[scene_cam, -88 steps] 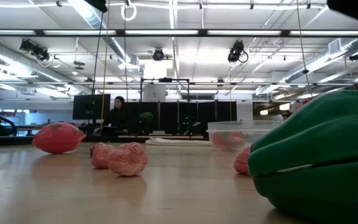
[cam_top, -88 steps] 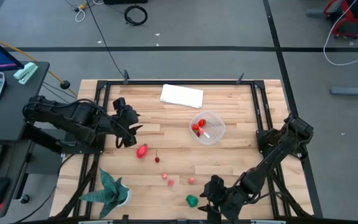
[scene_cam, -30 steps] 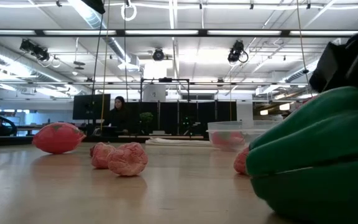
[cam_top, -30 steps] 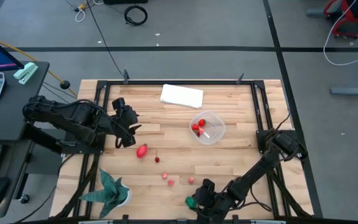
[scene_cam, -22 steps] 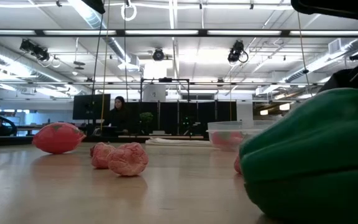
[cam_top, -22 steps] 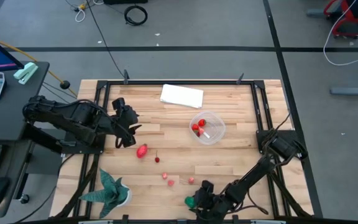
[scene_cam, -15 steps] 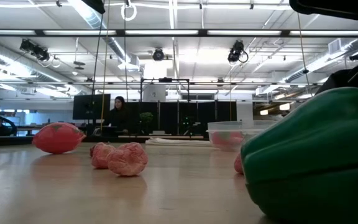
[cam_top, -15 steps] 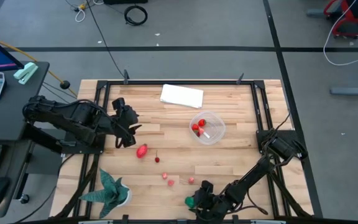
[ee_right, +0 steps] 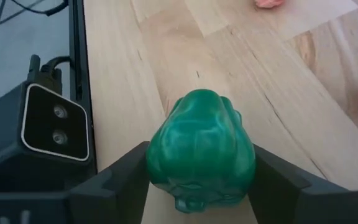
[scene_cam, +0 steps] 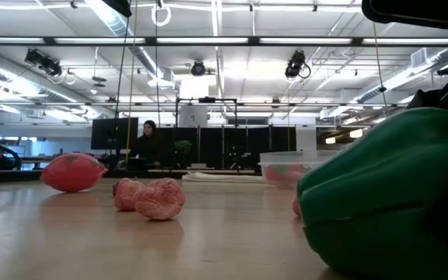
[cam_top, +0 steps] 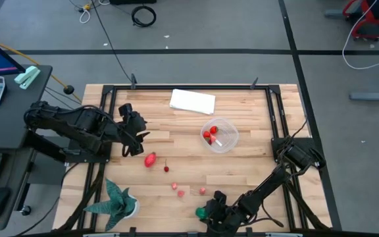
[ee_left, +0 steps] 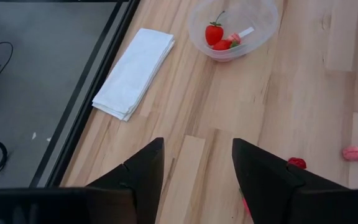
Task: Pick and placing Produce into tupperware
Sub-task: Put the green bell pepper into the transparent bin
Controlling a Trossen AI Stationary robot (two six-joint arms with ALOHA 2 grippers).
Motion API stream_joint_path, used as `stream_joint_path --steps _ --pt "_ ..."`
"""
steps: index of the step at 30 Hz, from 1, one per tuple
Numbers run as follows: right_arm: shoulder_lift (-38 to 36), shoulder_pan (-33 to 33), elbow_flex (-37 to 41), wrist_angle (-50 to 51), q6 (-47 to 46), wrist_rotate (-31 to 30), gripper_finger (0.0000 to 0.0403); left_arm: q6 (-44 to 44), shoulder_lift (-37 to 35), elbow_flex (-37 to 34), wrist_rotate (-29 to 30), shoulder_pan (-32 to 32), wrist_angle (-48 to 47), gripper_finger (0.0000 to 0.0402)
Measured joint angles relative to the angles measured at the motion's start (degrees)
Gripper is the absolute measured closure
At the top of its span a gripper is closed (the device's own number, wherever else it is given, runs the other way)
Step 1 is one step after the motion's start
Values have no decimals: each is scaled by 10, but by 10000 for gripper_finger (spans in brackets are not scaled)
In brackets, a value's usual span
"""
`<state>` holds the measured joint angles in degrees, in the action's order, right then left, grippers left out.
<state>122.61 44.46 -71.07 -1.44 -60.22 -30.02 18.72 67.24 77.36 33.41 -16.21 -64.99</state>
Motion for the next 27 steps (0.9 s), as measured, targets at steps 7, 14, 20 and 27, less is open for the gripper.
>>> stream_joint_path --steps 7,14,20,27 --pt "-37 -2 2 6 14 -28 163 0 0 0 0 0 0 213" --pt "-121 -2 2 65 110 -112 172 0 0 0 0 0 0 215" --pt "-199 -25 1 248 97 -238 168 0 0 0 0 0 0 218" --pt "-253 -116 1 473 -16 -293 161 1 0 0 0 0 6 219"
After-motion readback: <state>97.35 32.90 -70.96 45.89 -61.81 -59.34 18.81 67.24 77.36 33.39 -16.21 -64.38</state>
